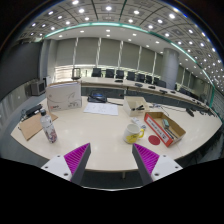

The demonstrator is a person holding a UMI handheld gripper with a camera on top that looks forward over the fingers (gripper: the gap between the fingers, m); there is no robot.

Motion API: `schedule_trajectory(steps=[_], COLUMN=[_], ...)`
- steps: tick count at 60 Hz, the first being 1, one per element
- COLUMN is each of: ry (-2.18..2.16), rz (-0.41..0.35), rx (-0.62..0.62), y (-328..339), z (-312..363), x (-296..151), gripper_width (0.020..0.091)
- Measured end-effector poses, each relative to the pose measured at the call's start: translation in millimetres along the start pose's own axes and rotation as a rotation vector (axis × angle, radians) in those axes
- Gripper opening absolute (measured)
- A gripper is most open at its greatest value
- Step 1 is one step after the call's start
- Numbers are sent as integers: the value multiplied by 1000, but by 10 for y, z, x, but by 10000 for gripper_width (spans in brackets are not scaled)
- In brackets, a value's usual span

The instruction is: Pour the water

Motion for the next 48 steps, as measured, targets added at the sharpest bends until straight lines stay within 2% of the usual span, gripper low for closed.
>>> schedule_trajectory(steps=[10,28,43,46,48], ry=[-8,-15,-92,-113,-122], rz=[-11,-106,-138,-142,-151], rx=[-95,-289,-213,-206,-191], y=[-118,-616,-1294,-1392,-1448], z=[923,2708,3475,3538,3543], x=[-7,103,159,152,154], gripper_width=[864,865,852,821,768])
Point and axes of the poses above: the point between the fingertips, and its own axes, seen from behind it with the camera up: z to the left, x down, y backward, against the way the camera looks, the point moved 8 cm from there along y, backward, against the way the camera looks, and after that the axes turned 8 degrees about x, right-handed, at the moved point
